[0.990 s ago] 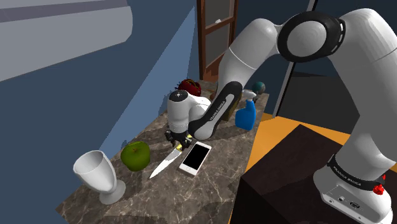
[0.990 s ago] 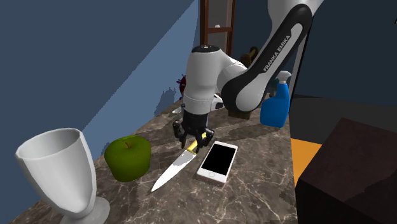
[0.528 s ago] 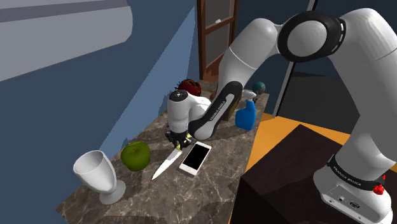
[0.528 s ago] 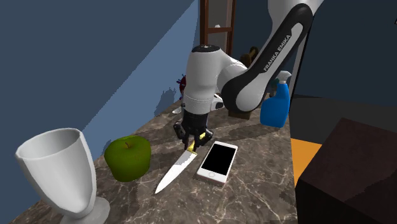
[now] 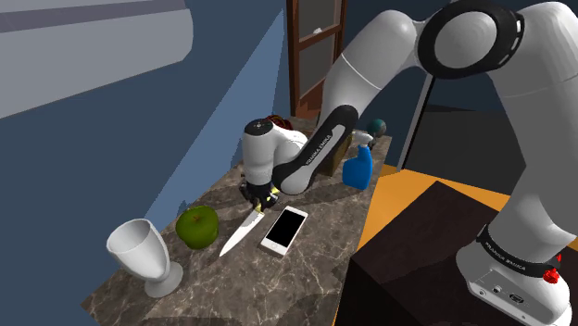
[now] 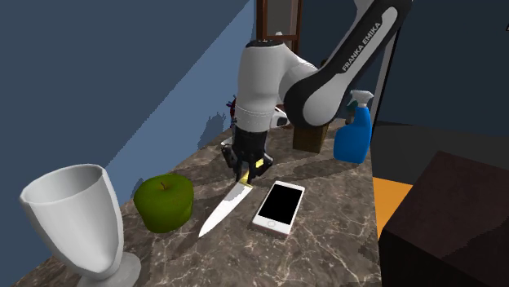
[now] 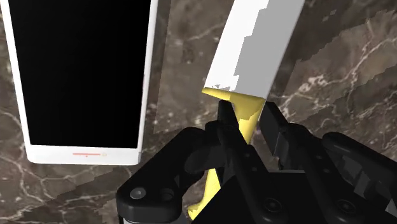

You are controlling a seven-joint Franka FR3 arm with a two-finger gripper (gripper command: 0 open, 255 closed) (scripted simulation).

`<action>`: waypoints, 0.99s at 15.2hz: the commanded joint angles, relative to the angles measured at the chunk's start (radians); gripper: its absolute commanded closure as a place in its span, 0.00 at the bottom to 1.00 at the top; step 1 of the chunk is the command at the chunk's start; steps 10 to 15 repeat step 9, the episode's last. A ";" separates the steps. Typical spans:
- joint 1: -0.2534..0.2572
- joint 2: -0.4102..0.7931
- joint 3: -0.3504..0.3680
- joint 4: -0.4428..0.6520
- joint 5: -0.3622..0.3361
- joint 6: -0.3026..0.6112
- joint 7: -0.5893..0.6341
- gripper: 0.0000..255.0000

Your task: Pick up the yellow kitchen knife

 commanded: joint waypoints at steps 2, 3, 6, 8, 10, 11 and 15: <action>-0.012 -0.034 0.017 -0.010 0.016 -0.025 -0.012 1.00; -0.016 -0.045 0.023 -0.013 0.022 -0.033 -0.017 1.00; -0.027 -0.076 0.039 -0.020 0.038 -0.057 -0.031 1.00; -0.032 -0.088 0.045 -0.023 0.045 -0.067 -0.036 1.00; -0.032 -0.088 0.045 -0.023 0.045 -0.067 -0.036 1.00; -0.032 -0.088 0.045 -0.023 0.045 -0.067 -0.036 1.00; -0.032 -0.088 0.045 -0.023 0.045 -0.067 -0.036 1.00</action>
